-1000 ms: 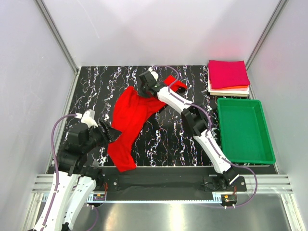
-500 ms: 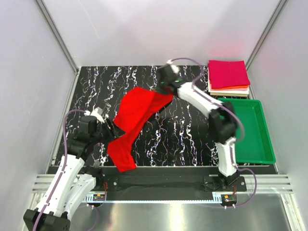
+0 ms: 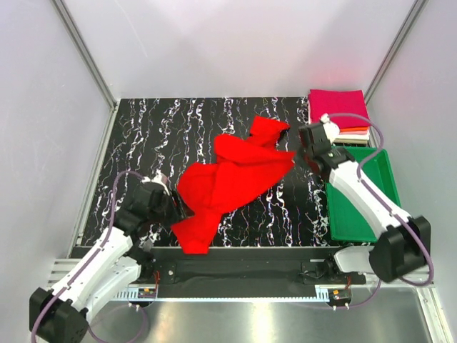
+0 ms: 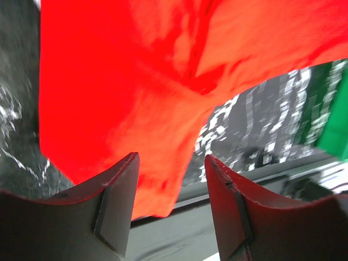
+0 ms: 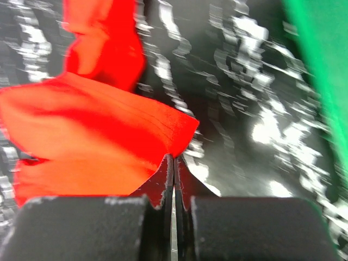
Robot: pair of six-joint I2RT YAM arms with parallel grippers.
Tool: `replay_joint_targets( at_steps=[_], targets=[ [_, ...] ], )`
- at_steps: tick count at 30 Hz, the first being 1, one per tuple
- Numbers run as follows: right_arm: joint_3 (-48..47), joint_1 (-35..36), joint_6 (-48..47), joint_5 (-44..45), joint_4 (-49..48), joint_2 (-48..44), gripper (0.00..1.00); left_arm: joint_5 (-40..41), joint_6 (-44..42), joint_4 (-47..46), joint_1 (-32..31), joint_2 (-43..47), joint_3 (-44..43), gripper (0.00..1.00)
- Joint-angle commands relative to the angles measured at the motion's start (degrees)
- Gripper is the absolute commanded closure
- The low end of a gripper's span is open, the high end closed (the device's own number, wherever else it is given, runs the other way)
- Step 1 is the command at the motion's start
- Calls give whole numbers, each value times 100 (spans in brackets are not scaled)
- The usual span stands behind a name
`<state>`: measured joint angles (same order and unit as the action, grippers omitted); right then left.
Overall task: Fold and stack the t-shirts
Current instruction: Flatten the tshirt out
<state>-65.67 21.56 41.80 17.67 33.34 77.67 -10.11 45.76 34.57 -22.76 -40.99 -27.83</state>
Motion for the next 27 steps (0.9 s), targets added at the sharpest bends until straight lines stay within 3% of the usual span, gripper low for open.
replay_joint_targets(
  at_steps=[1,6,10,17,24,26,27],
  targets=[
    [483,6,38,789,515,-743,100,650,459,-205,-377,-49,295,45],
    [1038,6,223,896,735,-1463,100,1298,671,-161,-738,-356,428,46],
    [1363,6,381,633,586,-1860,100,1766,601,-38,-879,-559,262,39],
    [1223,6,355,465,928,-2098,100,2724,337,226,-888,-1007,-134,32],
    [1241,6,276,299,885,-2283,100,2584,443,-116,-896,-1490,-56,31],
    [1241,6,154,263,674,-2248,100,2497,451,-405,-888,-1604,15,33],
    [1249,6,135,307,595,-2178,100,2418,452,-485,-896,-1761,32,39]
  ],
)
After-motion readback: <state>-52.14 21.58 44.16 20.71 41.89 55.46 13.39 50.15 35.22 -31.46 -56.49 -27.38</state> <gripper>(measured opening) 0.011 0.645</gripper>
